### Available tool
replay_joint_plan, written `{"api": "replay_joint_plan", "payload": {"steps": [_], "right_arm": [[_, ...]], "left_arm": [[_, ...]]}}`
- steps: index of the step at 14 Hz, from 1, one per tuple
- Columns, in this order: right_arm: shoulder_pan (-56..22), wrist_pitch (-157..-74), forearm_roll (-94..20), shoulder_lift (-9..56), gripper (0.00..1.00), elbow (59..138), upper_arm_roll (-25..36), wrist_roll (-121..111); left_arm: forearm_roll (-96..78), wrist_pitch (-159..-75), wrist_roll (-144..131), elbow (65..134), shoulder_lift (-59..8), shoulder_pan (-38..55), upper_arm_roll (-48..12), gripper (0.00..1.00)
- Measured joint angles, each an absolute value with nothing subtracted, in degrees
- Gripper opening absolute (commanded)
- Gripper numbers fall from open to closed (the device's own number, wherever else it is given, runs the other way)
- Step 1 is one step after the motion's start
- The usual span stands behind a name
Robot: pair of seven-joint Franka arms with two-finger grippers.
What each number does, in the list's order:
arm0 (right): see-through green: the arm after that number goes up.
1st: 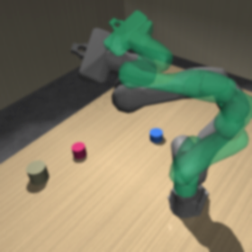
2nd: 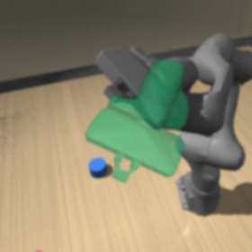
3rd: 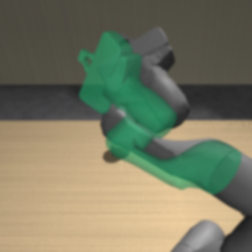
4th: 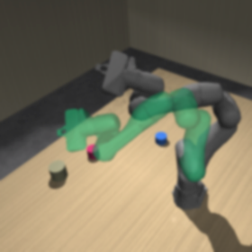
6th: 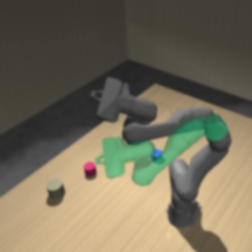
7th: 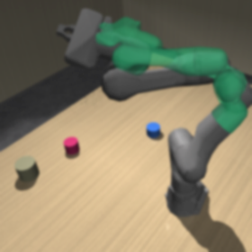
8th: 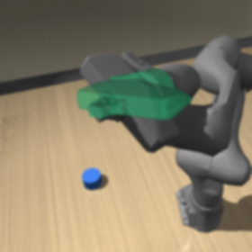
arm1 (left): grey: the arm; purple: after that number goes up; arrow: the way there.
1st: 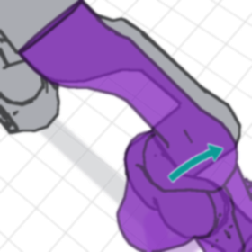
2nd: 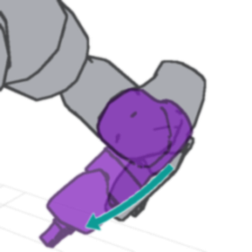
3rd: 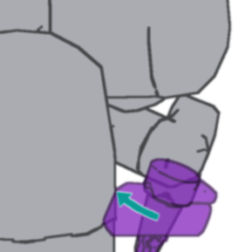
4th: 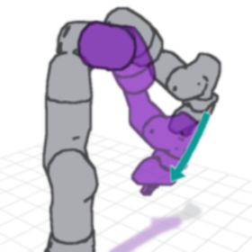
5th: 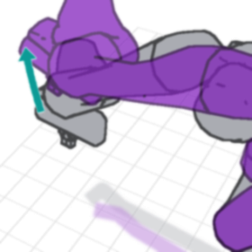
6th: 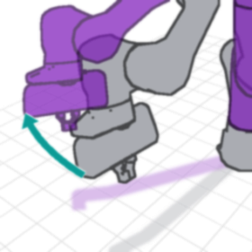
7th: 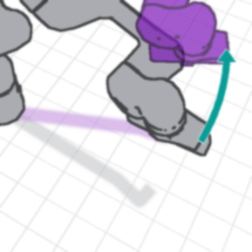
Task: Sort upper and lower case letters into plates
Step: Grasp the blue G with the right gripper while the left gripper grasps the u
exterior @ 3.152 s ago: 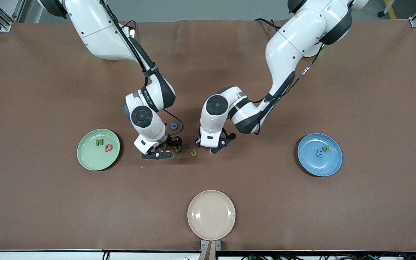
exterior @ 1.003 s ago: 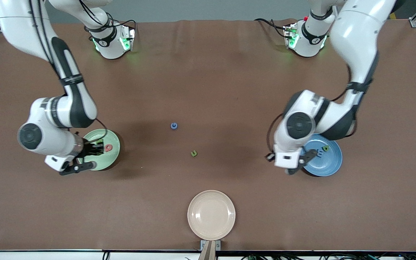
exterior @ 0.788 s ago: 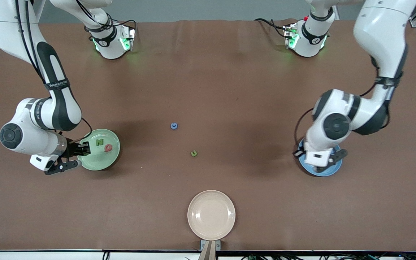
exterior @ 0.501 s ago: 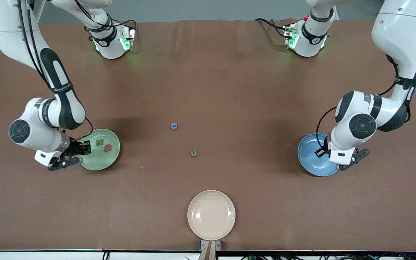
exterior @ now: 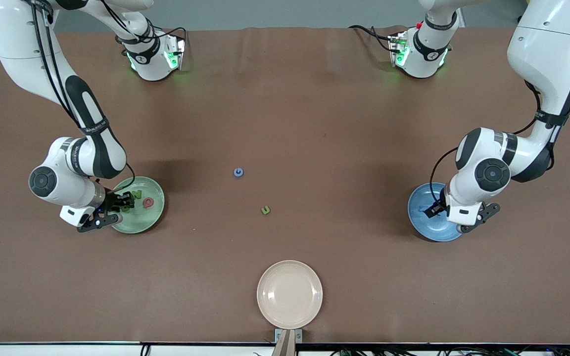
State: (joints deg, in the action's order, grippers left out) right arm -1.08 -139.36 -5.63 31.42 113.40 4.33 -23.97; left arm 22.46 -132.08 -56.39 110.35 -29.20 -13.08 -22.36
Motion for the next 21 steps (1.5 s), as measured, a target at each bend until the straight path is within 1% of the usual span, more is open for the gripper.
{"api": "replay_joint_plan", "payload": {"steps": [3,5,7,8,10,13,16,19,21], "right_arm": [[-1.1,-133.4,-5.7,30.4,1.00,111.0,4.1,-22.5],[-1.8,-128.2,-5.8,28.1,1.00,109.4,3.4,-17.3],[-4.8,-125.0,-6.9,25.3,1.00,109.1,2.6,-8.8],[-7.1,-124.2,-8.1,24.4,1.00,109.2,2.4,-4.2],[-12.5,-124.0,-10.4,23.6,1.00,109.7,2.2,4.9],[-21.1,-127.7,-11.3,23.6,1.00,111.8,2.0,19.1],[-29.0,-136.4,-11.3,23.7,1.00,115.5,2.0,30.5],[-33.4,-142.1,-11.3,24.5,1.00,117.4,2.0,37.2],[-35.7,-144.9,-11.3,25.9,0.97,117.9,2.1,39.9]], "left_arm": [[22.5,-132.1,-66.3,108.6,-29.1,-12.1,-28.9,1.00],[22.5,-132.2,-75.1,106.8,-29.9,-8.0,-31.8,0.99],[22.5,-132.3,-82.9,101.8,-33.2,-0.3,-32.0,0.97],[22.5,-132.3,-86.3,98.5,-35.5,3.8,-31.6,0.94],[22.5,-132.3,-91.0,91.5,-40.4,11.3,-29.1,0.92],[21.9,-132.4,-94.6,82.7,-46.4,18.3,-25.0,0.90],[19.6,-132.4,-96.0,75.2,-50.8,23.4,-22.0,0.88],[18.4,-132.4,-96.9,69.5,-54.5,27.7,-20.2,0.86],[18.3,-132.7,-98.0,66.1,-57.2,29.8,-20.0,0.85]]}}
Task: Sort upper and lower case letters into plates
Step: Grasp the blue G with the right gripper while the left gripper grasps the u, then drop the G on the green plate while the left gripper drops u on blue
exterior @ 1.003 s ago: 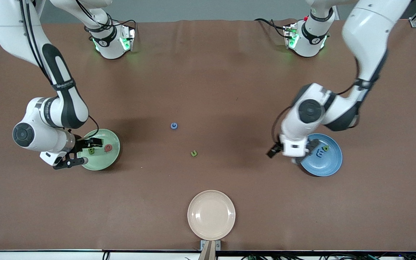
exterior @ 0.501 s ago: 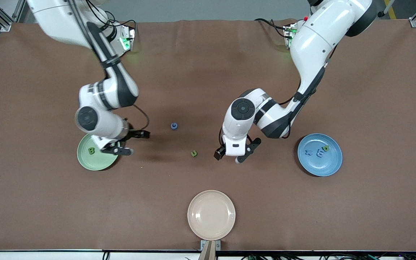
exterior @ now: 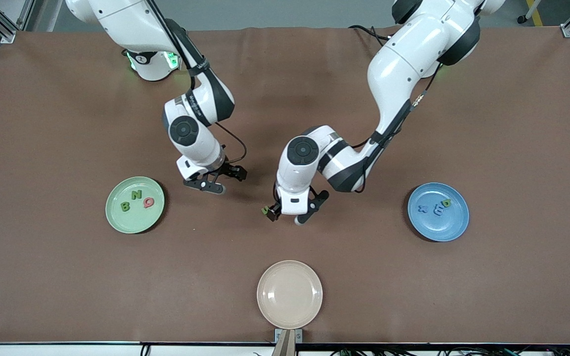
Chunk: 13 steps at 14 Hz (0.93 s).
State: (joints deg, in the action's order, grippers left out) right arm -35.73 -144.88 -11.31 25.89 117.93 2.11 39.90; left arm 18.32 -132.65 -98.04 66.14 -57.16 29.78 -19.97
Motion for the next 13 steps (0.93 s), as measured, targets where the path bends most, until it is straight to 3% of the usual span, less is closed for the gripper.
{"api": "replay_joint_plan", "payload": {"steps": [5,10,12,13], "right_arm": [[-37.6,-152.7,-11.3,28.8,0.88,121.4,2.3,40.5],[-38.8,-154.9,-11.3,29.3,0.78,122.5,2.5,40.5],[-39.1,-155.0,-11.3,29.3,0.70,122.5,2.6,40.5],[-39.2,-155.0,-11.3,29.3,0.59,122.5,2.6,40.7]], "left_arm": [[18.3,-132.7,-98.6,58.5,-62.7,34.0,-17.6,0.83],[18.3,-132.8,-98.6,54.3,-66.2,36.1,-16.5,0.76],[18.3,-132.8,-98.5,53.5,-67.2,36.9,-16.1,0.68],[18.3,-132.8,-98.4,53.3,-67.5,37.1,-16.1,0.64]]}}
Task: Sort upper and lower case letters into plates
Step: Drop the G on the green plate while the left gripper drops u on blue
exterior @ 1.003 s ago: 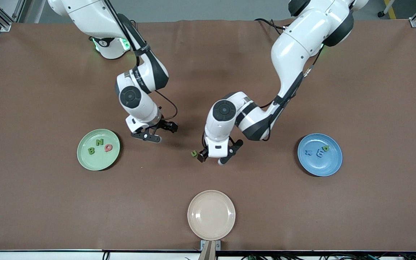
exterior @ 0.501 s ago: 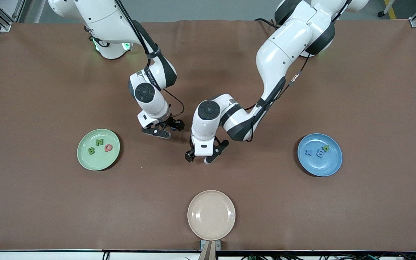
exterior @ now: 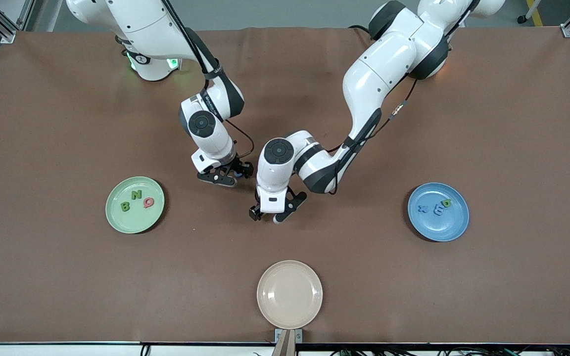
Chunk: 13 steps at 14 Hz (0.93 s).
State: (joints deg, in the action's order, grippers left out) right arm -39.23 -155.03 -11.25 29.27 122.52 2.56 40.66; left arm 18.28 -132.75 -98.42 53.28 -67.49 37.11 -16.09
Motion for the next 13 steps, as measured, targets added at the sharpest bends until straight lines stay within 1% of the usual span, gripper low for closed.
{"api": "replay_joint_plan", "payload": {"steps": [2,3,5,8,11,13], "right_arm": [[-39.7,-155.1,-11.3,29.2,0.32,122.5,2.6,41.0],[-39.8,-155.1,-11.3,29.2,0.21,122.4,2.6,41.1],[-39.8,-155.1,-11.3,29.0,0.04,122.2,2.6,41.1],[-39.8,-153.7,-11.3,28.7,0.02,121.9,2.9,41.1],[-39.8,-147.3,-11.2,28.3,0.02,119.2,5.2,40.3],[-39.7,-141.6,-11.2,27.2,0.02,116.8,8.9,35.6]], "left_arm": [[18.3,-132.7,-98.2,53.1,-67.8,37.3,-16.1,0.56],[18.3,-132.7,-98.1,53.1,-67.8,37.3,-16.0,0.53],[18.3,-132.6,-98.0,53.1,-67.9,37.3,-16.0,0.52],[18.3,-132.6,-98.0,53.1,-68.1,37.3,-16.0,0.52],[18.3,-132.5,-97.7,53.1,-68.5,37.3,-16.0,0.42],[18.3,-132.7,-97.2,52.8,-68.9,37.3,-16.0,0.39]]}}
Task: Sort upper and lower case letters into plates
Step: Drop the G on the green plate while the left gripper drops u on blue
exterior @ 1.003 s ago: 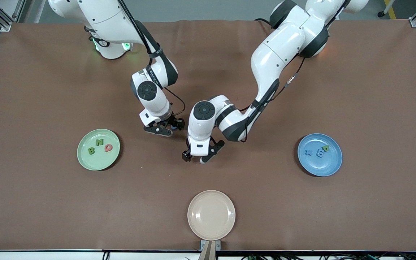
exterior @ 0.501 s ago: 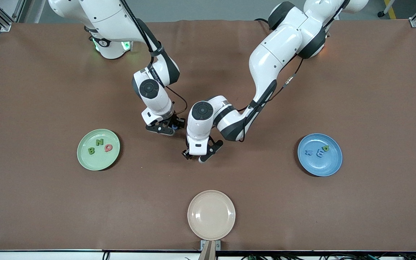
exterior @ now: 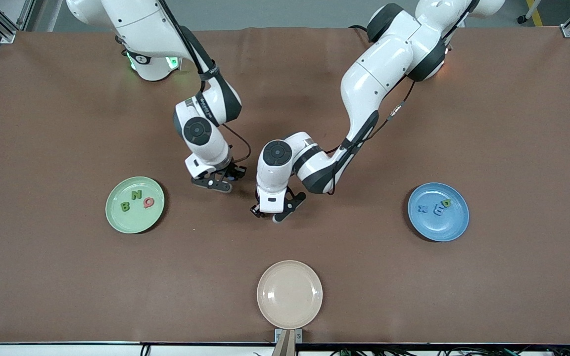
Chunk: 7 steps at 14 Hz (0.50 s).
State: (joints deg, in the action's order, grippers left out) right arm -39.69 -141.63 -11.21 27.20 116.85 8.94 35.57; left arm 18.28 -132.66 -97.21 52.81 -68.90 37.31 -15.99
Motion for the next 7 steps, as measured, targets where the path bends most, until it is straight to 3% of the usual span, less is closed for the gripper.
{"api": "replay_joint_plan", "payload": {"steps": [4,7], "right_arm": [[-39.0,-132.9,-11.2,24.8,0.02,113.9,20.0,18.1],[-34.4,-132.4,-11.2,24.7,0.02,113.6,24.5,3.0]], "left_arm": [[17.8,-132.7,-96.9,52.3,-69.0,37.3,-16.0,0.13],[16.8,-132.6,-96.9,52.2,-69.1,37.3,-15.8,0.08]]}}
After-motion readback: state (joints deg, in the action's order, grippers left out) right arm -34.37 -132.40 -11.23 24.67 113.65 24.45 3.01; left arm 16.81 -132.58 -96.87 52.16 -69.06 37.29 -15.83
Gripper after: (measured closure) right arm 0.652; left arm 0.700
